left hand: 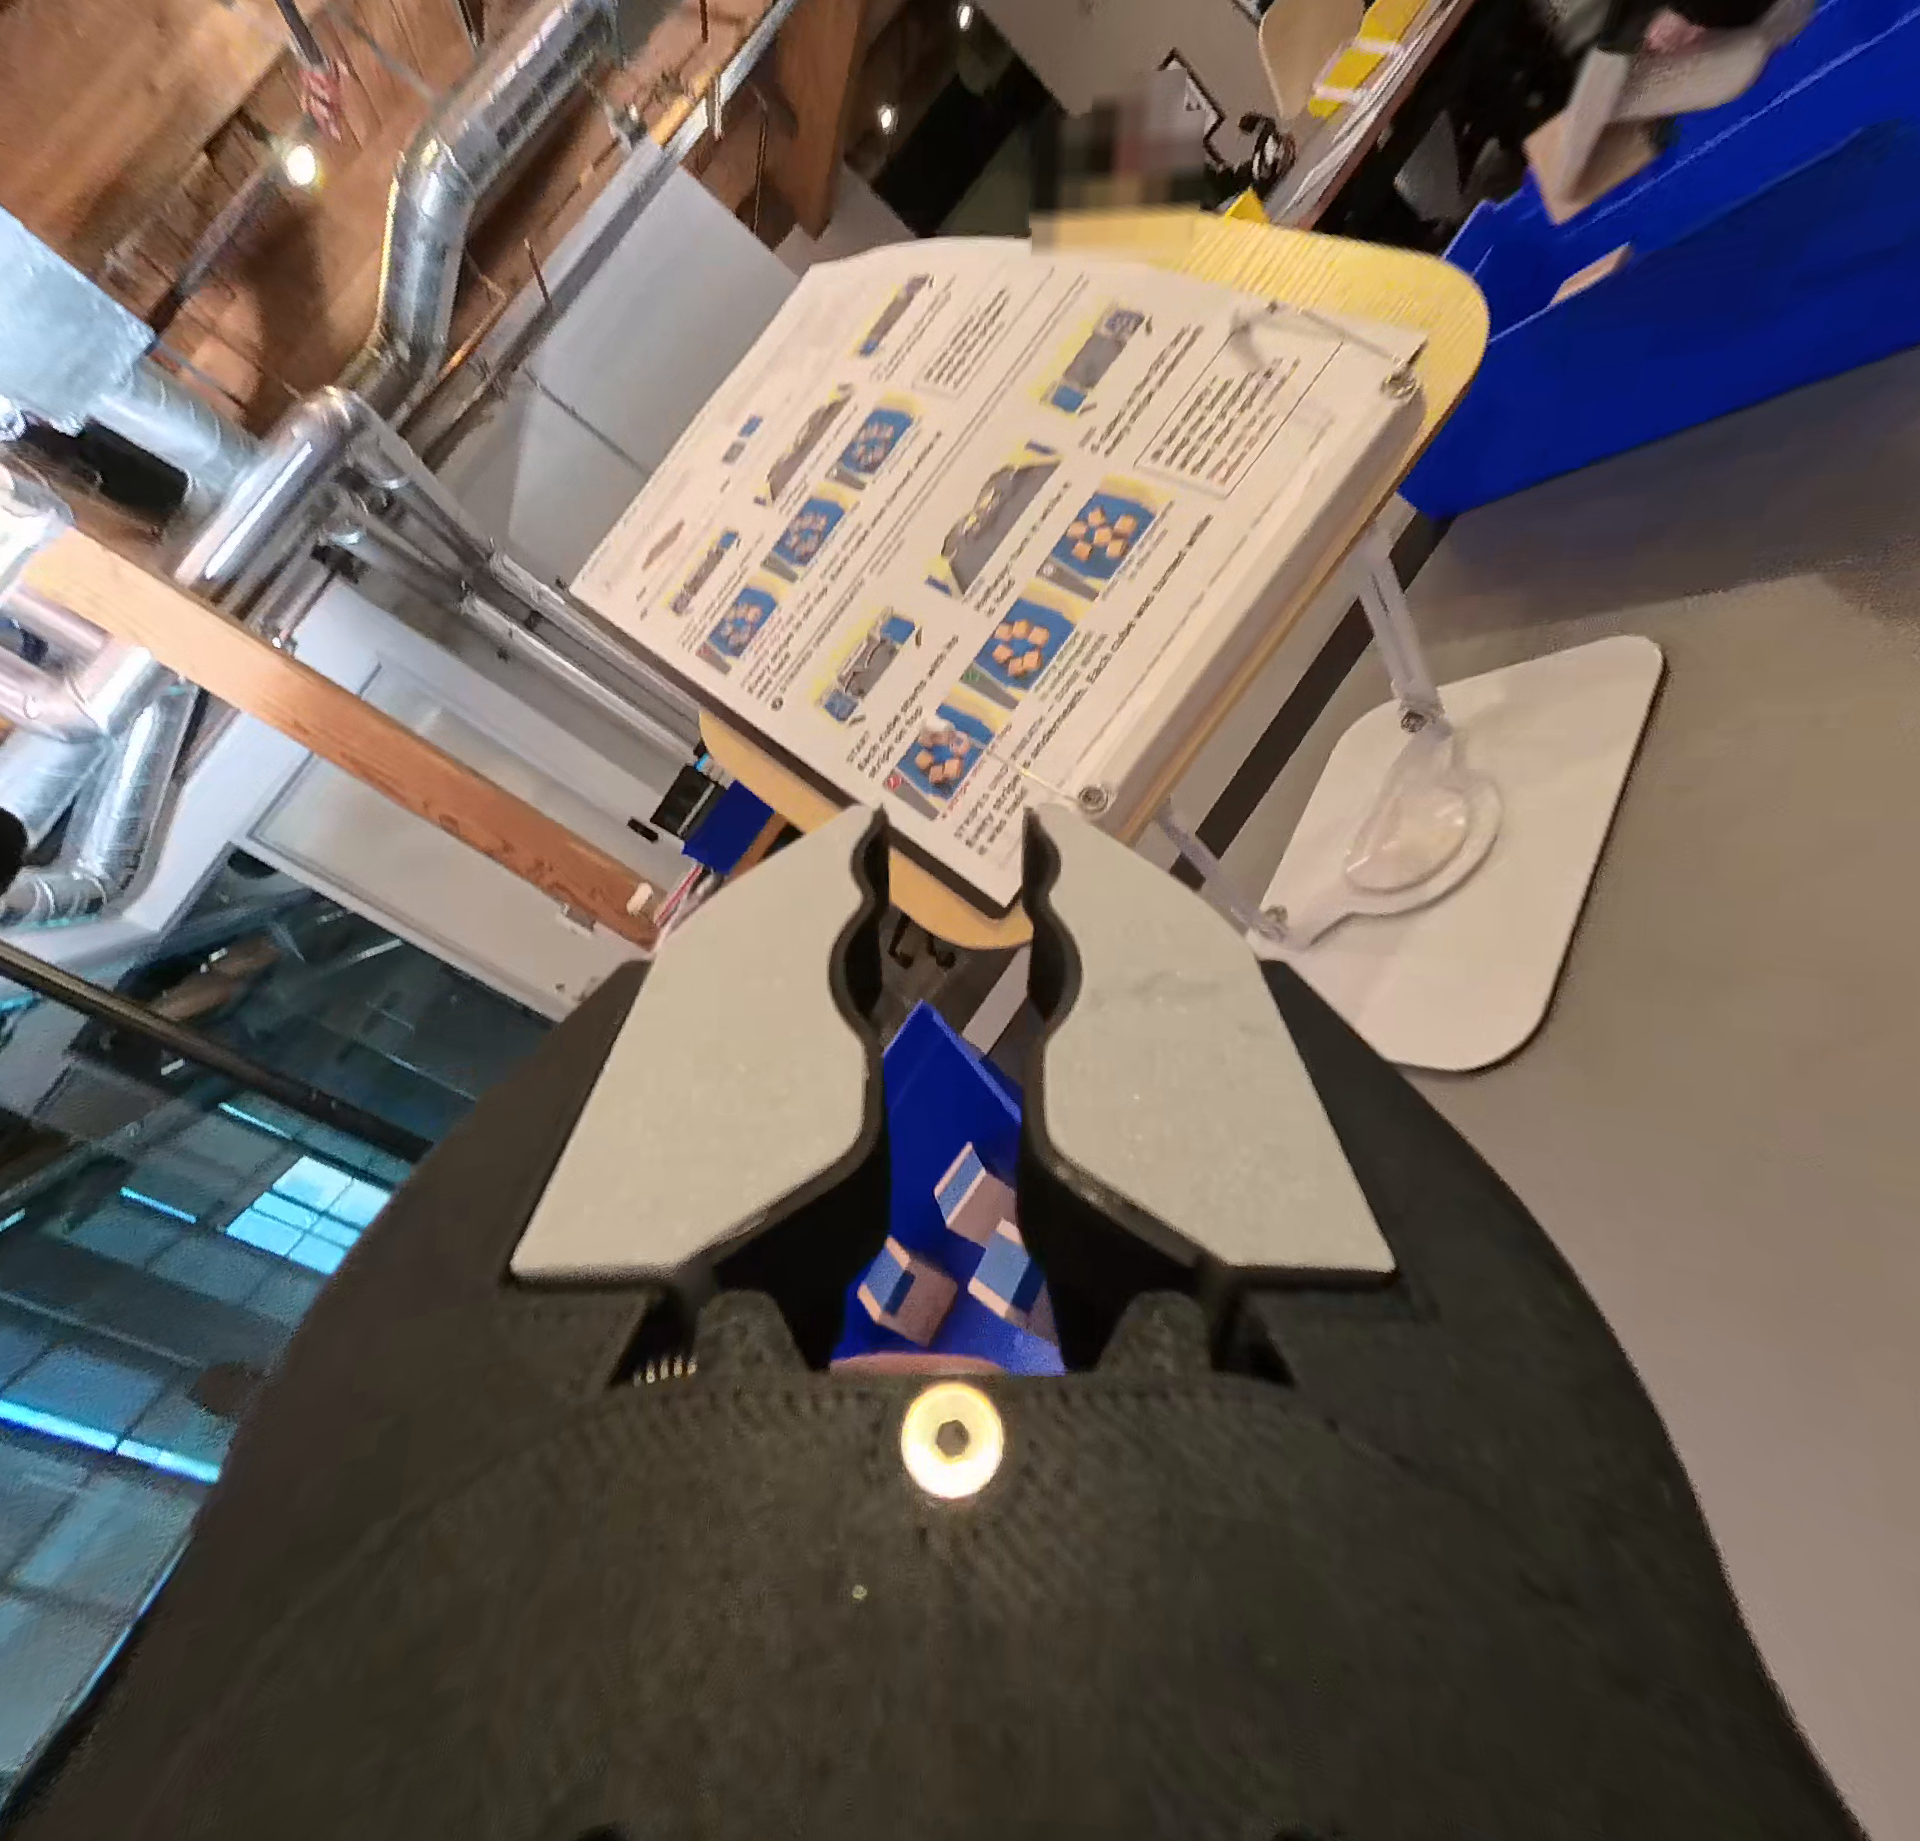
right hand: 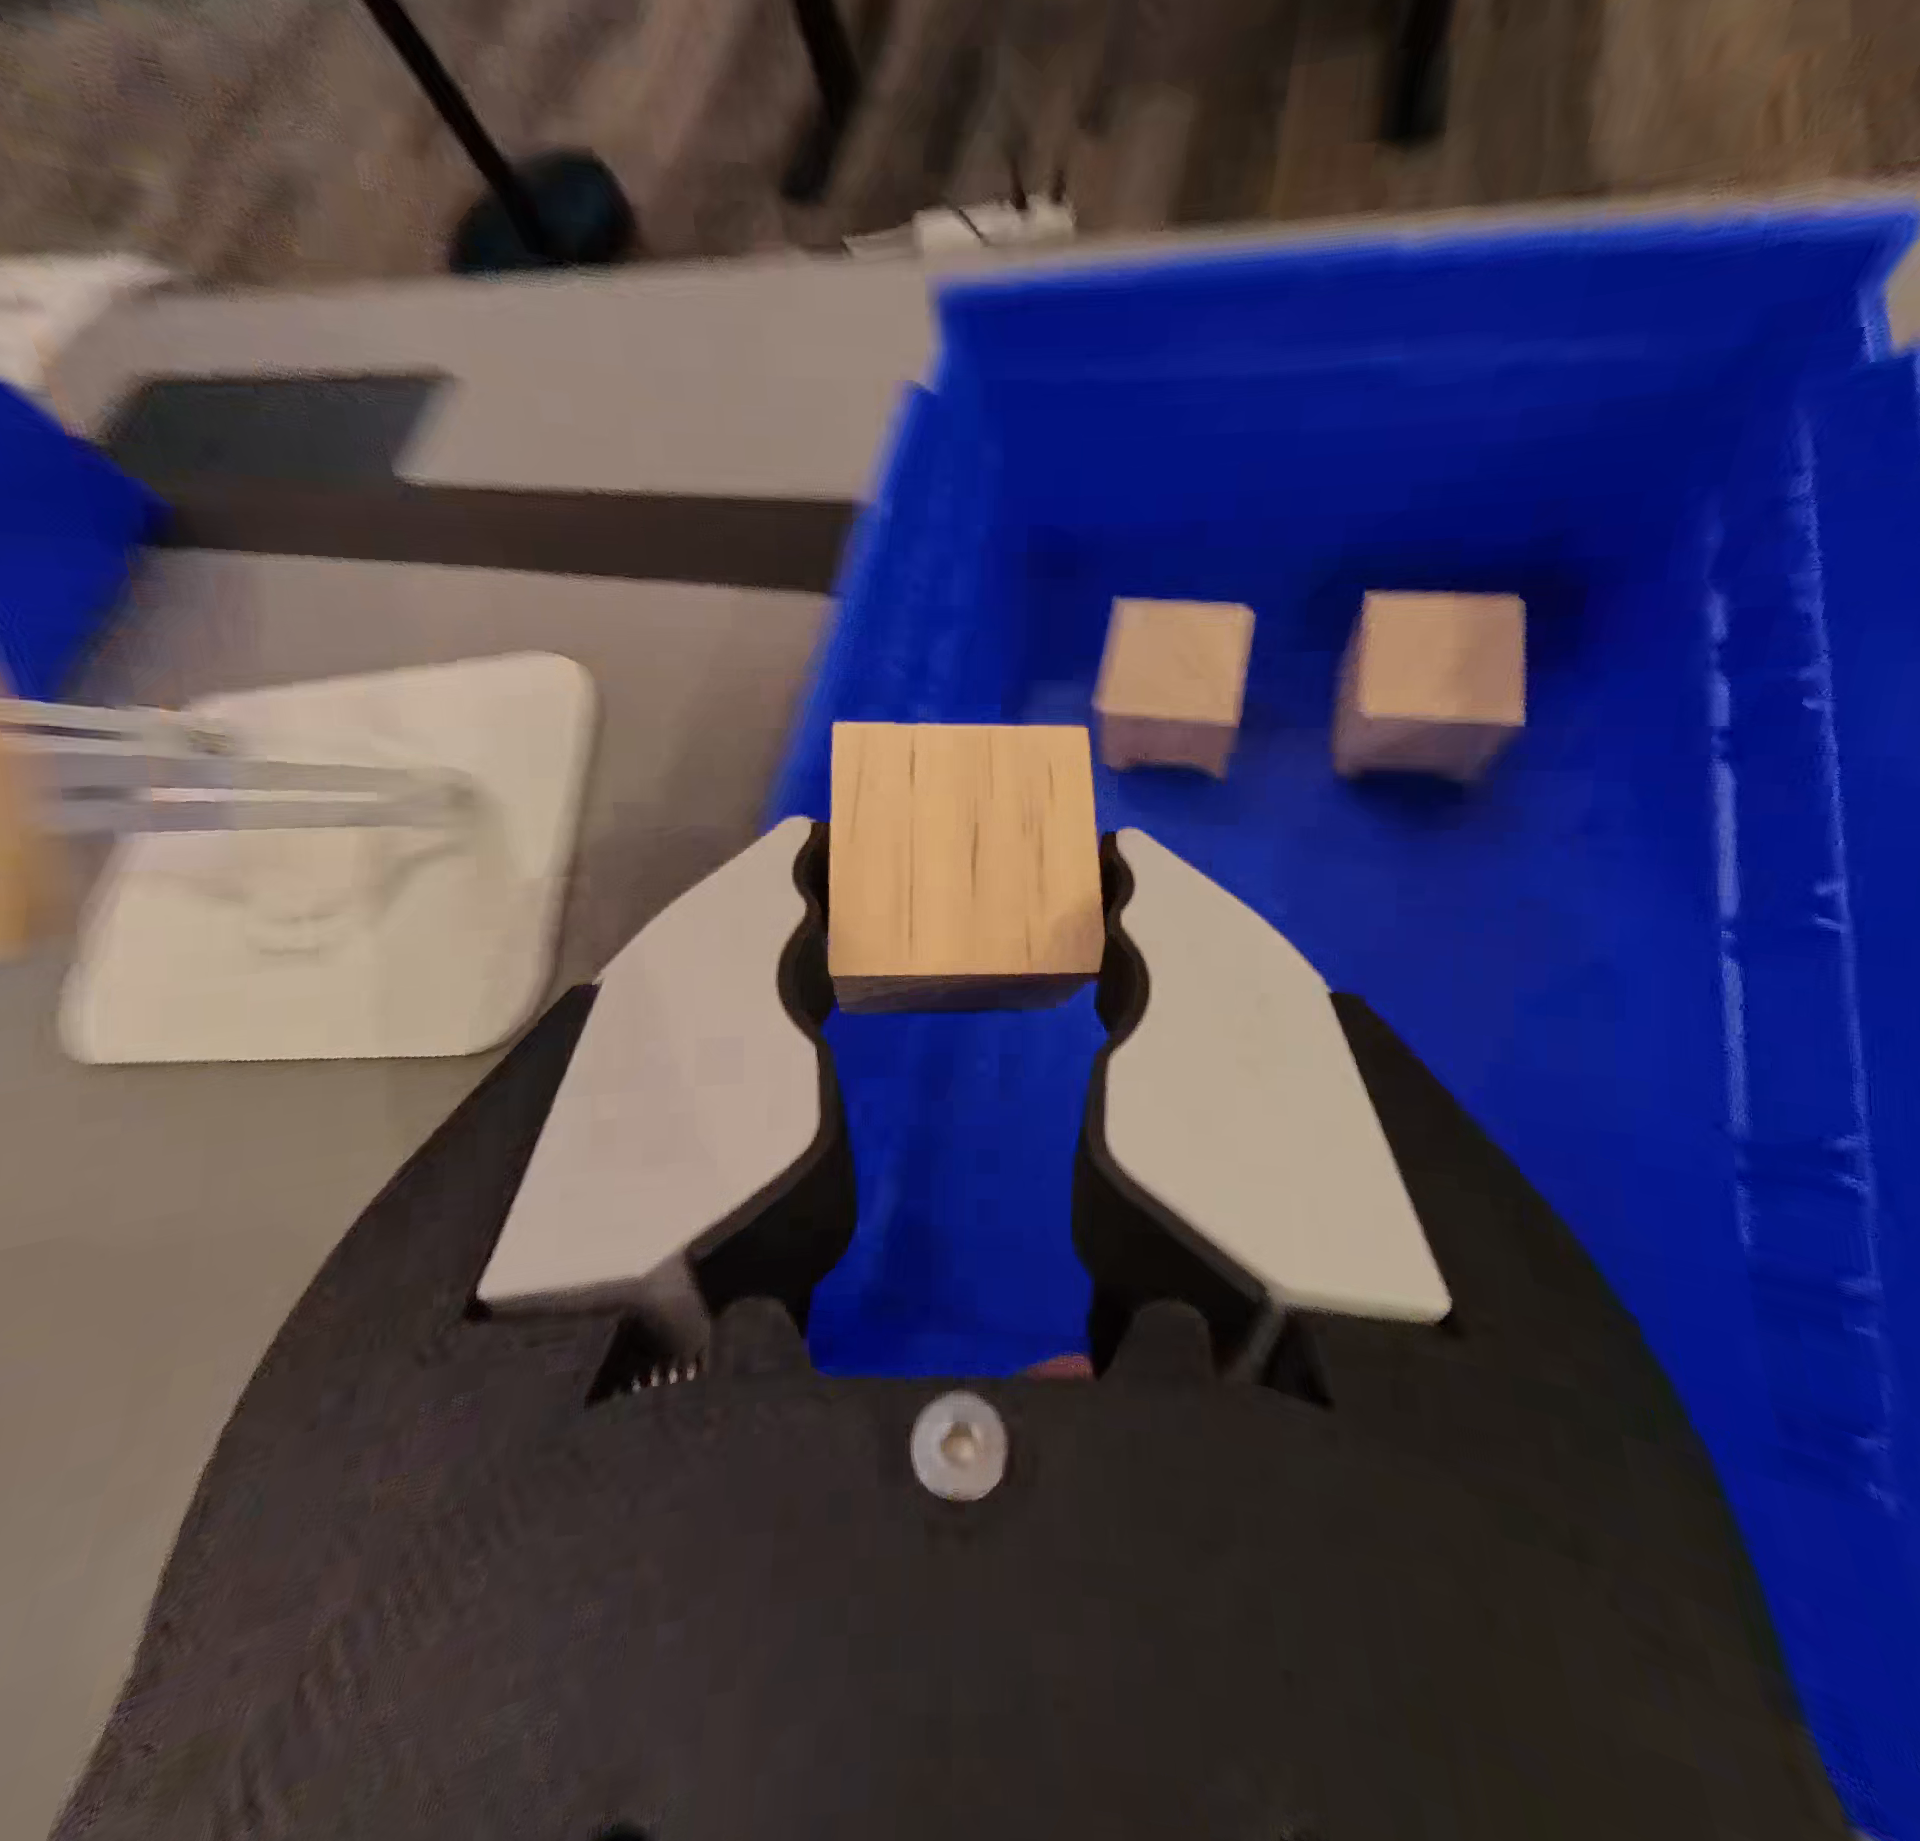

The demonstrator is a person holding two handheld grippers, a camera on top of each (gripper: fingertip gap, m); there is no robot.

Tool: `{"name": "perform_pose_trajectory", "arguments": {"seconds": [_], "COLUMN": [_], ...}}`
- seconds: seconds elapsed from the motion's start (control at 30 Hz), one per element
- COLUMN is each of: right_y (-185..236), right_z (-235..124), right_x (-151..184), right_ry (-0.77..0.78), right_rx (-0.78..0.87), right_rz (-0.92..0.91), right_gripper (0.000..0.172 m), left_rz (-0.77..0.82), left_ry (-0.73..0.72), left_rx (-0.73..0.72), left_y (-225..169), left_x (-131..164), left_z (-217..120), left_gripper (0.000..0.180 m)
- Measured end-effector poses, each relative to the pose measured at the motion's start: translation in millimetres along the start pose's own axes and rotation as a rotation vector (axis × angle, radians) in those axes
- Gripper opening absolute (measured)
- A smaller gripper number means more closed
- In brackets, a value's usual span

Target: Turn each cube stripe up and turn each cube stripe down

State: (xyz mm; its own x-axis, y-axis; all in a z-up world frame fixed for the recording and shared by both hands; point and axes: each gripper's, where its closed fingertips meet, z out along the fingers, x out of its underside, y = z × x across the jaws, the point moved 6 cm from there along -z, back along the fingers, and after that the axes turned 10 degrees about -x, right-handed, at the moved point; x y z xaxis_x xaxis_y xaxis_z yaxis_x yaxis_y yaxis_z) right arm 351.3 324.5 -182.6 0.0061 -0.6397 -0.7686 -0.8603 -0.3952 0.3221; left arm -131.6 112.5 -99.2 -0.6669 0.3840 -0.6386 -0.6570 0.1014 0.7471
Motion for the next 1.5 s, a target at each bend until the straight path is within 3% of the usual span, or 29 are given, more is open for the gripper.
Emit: {"name": "perform_pose_trajectory", "arguments": {"seconds": [0.13, 0.27, 0.3, 0.33, 0.5, 0.63, 0.8, 1.0, 1.17, 1.27, 1.33, 1.43, 1.5], "right_y": [-51, -67, -67, -67, -38, 5, 56, 98, 120, 133, 143, 174, 205], "right_z": [45, 70, 73, 73, 26, -37, -83, -92, -77, -68, -64, -58, -54], "right_x": [28, 47, 49, 50, 17, -8, -3, 19, 40, 46, 46, 44, 42], "right_ry": [0.181, 0.335, 0.37, 0.393, 0.207, -0.012, -0.088, -0.076, -0.005, 0.013, 0.01, -0.013, -0.049], "right_rx": [0.142, 0.217, 0.224, 0.22, 0.137, 0.042, -0.043, -0.155, -0.231, -0.271, -0.295, -0.406, -0.569], "right_rz": [0.033, 0.045, 0.055, 0.071, 0.037, -0.036, -0.142, -0.193, -0.209, -0.222, -0.24, -0.253, -0.225], "right_gripper": [0.05, 0.054, 0.08, 0.092, 0.086, 0.071, 0.068, 0.066, 0.066, 0.066, 0.065, 0.064, 0.064], "left_rz": [0.008, 0.031, 0.035, 0.042, 0.047, 0.051, -0.031, -0.053, -0.028, -0.085, -0.061, -0.072, -0.137], "left_ry": [0.037, 0.067, 0.075, 0.084, 0.132, 0.262, 0.522, 0.757, 0.869, 0.932, 0.924, 0.819, 0.675], "left_rx": [0.014, 0.028, 0.034, 0.027, -0.002, 0.006, 0.155, 0.429, 0.623, 0.772, 0.77, 0.663, 0.557], "left_y": [2, 3, 3, 5, 25, 50, 57, 16, -9, -27, -28, -11, 10], "left_x": [8, 15, 17, 20, 38, 79, 162, 237, 277, 290, 291, 273, 240], "left_z": [2, 3, 4, 5, 10, 26, 64, 111, 135, 138, 141, 140, 131], "left_gripper": [0.024, 0.023, 0.024, 0.024, 0.03, 0.037, 0.051, 0.071, 0.072, 0.054, 0.05, 0.05, 0.05]}}
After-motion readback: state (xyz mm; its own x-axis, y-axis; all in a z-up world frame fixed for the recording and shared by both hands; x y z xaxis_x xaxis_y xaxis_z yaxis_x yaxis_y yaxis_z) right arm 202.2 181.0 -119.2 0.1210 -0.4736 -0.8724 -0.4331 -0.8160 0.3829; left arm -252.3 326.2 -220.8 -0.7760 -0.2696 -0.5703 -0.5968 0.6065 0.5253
